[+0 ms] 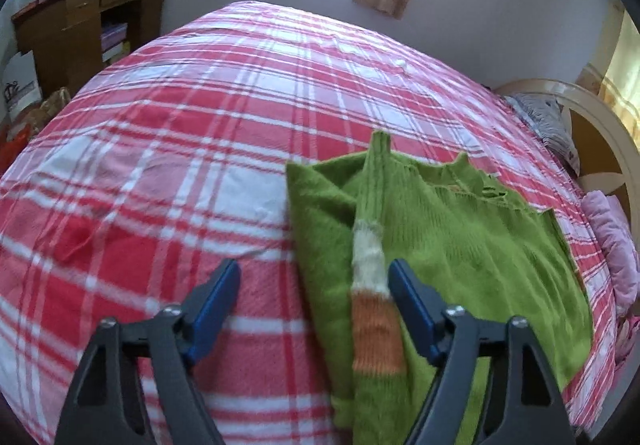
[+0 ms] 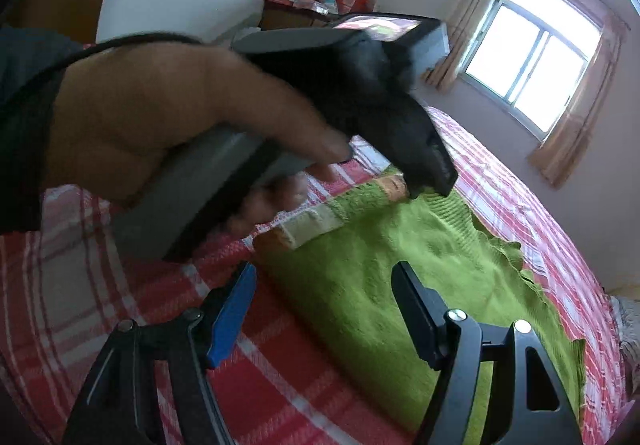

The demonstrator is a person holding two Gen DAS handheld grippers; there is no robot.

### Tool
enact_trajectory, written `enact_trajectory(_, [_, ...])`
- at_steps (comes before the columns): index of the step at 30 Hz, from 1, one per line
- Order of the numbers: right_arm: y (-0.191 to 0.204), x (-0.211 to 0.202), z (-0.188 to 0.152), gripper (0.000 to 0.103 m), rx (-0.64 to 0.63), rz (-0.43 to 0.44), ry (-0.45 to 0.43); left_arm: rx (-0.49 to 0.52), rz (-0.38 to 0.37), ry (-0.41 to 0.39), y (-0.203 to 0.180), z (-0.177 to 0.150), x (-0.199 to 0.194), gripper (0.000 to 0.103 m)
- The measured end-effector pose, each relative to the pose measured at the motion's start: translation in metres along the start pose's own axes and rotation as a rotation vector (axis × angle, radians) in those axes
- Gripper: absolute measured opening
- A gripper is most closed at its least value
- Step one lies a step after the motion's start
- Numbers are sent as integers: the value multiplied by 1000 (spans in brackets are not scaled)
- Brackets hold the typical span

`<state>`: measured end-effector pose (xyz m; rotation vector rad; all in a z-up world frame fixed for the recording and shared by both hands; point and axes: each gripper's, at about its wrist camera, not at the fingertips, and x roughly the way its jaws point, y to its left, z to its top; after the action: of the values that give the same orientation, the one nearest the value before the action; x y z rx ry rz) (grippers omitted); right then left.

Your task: Fold small clothes

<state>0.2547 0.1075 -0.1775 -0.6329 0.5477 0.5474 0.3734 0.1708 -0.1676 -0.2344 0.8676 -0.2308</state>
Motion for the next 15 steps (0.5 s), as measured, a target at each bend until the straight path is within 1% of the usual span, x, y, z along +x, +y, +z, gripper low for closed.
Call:
enact_trajectory(2, [3, 5, 1, 62, -8, -8, 14, 4, -18, 8, 0, 3, 5, 70])
enact_trajectory(3, [5, 9, 1, 54, -14, -2, 29, 7, -34, 15, 0, 5, 8, 64])
enact_trajectory(4, [6, 11, 1, 53, -16, 6, 31, 8, -42, 19, -1, 6, 10, 62])
enact_trajectory(9, [-1, 16, 1, 53, 23, 28, 39, 34, -41, 21, -7, 10, 19, 62])
enact_trajectory(11, [-4, 20, 3, 53, 36, 36, 43, 29, -43, 20, -6, 11, 21, 61])
enact_trajectory(14, [-3, 20, 2, 48, 34, 42, 39, 37, -32, 13, -6, 11, 22, 57])
enact_trajectory(15, [-3, 21, 3, 45, 30, 45, 38, 44, -28, 10, -8, 10, 22, 55])
